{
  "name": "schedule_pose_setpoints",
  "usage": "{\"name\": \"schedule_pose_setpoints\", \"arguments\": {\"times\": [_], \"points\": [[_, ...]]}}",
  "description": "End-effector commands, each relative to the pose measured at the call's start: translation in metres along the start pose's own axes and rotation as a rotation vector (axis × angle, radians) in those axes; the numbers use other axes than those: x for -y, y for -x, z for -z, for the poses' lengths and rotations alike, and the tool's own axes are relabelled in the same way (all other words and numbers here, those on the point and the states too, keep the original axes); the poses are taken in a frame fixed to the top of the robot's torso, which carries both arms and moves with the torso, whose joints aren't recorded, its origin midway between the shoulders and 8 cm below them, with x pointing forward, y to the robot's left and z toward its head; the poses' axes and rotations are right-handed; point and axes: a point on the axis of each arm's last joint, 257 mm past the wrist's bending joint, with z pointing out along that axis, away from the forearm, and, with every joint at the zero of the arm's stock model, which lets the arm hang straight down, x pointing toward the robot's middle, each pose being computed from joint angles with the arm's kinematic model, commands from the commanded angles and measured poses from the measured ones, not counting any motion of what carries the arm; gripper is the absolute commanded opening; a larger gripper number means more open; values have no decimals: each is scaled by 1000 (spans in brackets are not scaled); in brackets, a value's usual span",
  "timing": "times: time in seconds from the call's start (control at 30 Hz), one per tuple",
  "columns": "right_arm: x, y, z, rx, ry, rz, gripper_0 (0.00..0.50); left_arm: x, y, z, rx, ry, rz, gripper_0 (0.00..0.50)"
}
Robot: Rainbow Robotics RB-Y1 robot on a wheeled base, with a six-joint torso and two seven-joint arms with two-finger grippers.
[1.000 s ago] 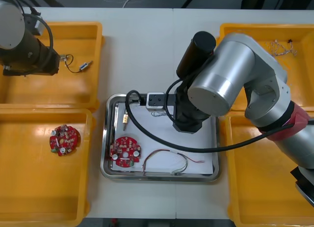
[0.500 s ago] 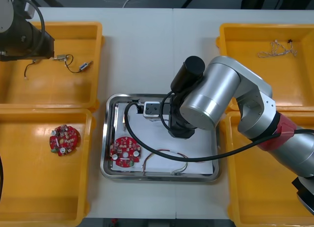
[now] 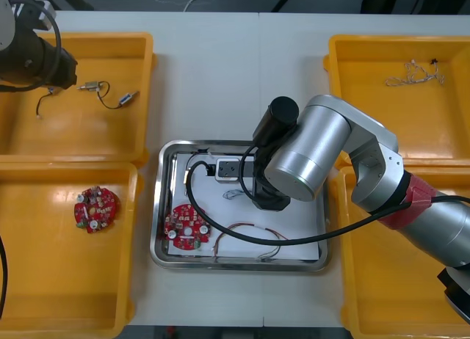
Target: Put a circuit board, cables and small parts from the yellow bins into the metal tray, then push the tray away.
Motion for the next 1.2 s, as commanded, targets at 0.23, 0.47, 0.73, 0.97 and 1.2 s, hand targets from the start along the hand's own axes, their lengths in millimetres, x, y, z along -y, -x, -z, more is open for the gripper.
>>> {"name": "schedule_pose_setpoints", "arguments": {"times": [0.23,0.47,0.73,0.97,1.2], "points": [[2,6,35,16,2,-45,500,-35,44,-2,94,47,-141,500],[9,-6,67,-1,17,-66,500,-42,49,-21,107,54,-177,500],[20,-31,102,-4,34,-140,500,-48,49,-49,111,53,-205,500],[33,-54,131,36,73,-373,500,-55,51,-55,117,74,-220,500],[55,-69,150,75,44,-605,500,-62,57,-62,132,90,-228,500]]}}
